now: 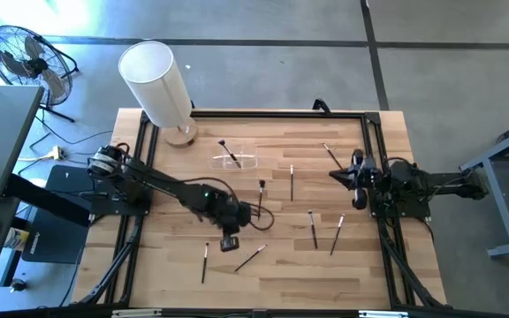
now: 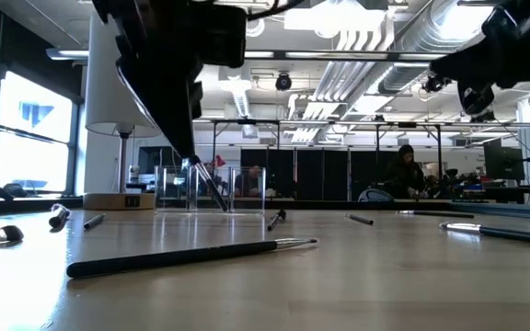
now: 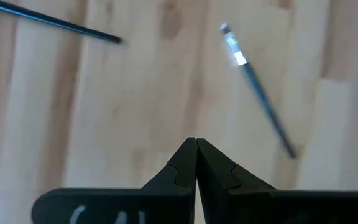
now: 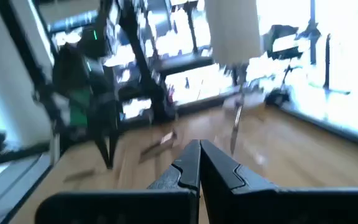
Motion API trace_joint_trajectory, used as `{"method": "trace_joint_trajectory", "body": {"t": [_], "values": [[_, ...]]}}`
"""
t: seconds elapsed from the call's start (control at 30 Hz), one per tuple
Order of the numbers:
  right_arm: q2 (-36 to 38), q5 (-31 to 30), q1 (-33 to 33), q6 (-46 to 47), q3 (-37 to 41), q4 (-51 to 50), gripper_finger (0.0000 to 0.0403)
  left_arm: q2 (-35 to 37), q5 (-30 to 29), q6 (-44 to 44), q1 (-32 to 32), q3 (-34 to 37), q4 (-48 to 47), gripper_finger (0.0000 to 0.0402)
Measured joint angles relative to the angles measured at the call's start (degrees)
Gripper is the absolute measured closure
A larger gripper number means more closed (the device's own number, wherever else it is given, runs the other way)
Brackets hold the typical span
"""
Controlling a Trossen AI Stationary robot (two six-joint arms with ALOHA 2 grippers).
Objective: Pick & Place Makeup Supplies
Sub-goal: Put the black makeup brush into the transparent organizer
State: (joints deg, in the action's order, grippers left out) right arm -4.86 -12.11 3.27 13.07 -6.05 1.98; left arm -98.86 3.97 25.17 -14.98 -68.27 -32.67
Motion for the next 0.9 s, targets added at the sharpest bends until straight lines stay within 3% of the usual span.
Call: {"method": "trace_joint_trajectory", "body": {"t": [0.17,0.3,0.4,0.5,0.73,0.9], "values": [[-12.34,-11.27,-0.05,-7.58,-8.94,1.79,0.0402,4.52,2.74,-5.69,4.87,5.84,0.23,0.0401],[-28.41,-23.18,-2.73,-5.13,-20.41,-8.61,0.0403,10.09,2.99,-7.35,8.28,12.81,2.01,0.0401],[-40.93,-24.23,-7.9,0.17,-30.13,-21.98,0.0403,15.8,2.63,-7.37,10.17,17.77,5.55,0.0401],[-52.7,-19.48,-15.43,6.75,-38.96,-34.4,0.0402,20.13,0.33,-6.44,11.0,20.67,8.17,0.0401],[-73.89,4.05,-34.7,6.23,-53.01,-46.86,0.0383,24.99,-1.77,-5.07,11.23,20.95,8.32,0.0401],[-84.28,5.1,-42.31,2.08,-56.34,-51.49,0.0338,25.43,-1.7,-2.49,11.23,21.02,9.25,0.0401]]}}
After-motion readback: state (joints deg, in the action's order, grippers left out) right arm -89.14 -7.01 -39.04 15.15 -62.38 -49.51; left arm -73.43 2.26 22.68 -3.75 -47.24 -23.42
